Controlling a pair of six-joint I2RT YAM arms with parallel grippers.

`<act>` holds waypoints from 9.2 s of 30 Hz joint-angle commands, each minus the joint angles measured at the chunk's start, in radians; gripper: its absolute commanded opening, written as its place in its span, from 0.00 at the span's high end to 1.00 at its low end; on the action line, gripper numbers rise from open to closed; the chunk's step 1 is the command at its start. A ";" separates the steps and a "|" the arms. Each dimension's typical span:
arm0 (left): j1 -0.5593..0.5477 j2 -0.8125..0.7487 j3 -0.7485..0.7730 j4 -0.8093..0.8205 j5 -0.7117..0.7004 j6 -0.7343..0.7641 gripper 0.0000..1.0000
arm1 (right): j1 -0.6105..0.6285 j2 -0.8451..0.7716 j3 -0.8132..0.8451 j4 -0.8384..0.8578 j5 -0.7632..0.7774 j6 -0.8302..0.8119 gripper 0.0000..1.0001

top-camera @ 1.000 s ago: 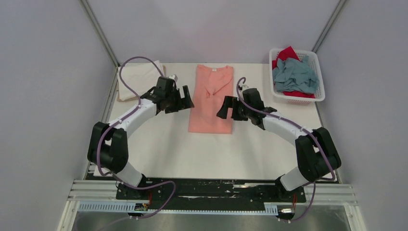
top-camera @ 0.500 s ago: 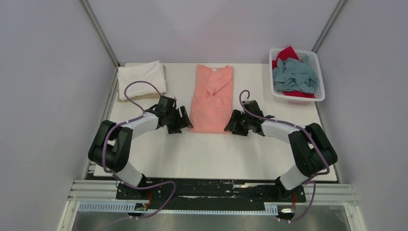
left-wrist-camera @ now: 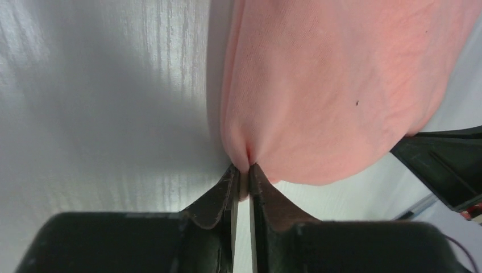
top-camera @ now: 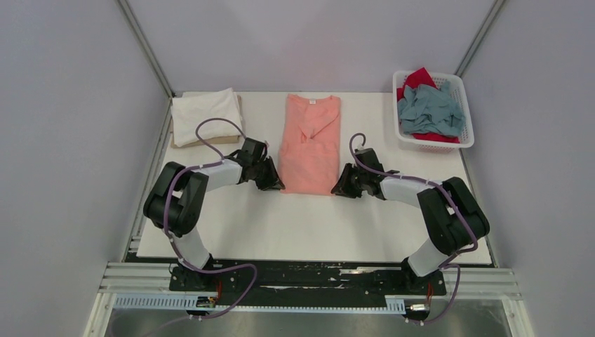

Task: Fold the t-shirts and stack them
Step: Grab one side of the 2/3 rectangular tshirt with both arms, then fold the long partially folded tshirt into a neat square, then smooth out wrinkles on the folded tshirt, then put the neatly folded tshirt into the corner of the board with the left arm

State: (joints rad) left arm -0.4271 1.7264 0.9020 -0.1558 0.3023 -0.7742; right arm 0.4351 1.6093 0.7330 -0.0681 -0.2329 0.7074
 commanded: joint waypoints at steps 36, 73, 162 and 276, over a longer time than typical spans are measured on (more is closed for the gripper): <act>-0.219 -0.913 -0.245 -0.230 -0.030 -0.044 1.00 | 0.178 -0.786 -0.042 -0.472 -0.088 -0.063 1.00; 0.138 0.201 0.560 -0.178 0.092 0.092 1.00 | -0.254 0.172 0.460 -0.075 -0.201 -0.180 1.00; 0.069 0.045 0.205 -0.026 0.161 0.108 0.00 | -0.191 0.047 0.089 0.215 -0.260 -0.084 0.00; 0.528 0.405 1.153 -0.426 -0.341 0.788 1.00 | -0.210 -0.470 -0.045 -0.160 0.415 -0.290 0.00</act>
State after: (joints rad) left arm 0.0463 2.0815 2.0167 -0.6090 -0.1047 0.0406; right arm 0.2276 1.1450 0.6552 -0.2432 0.1581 0.4168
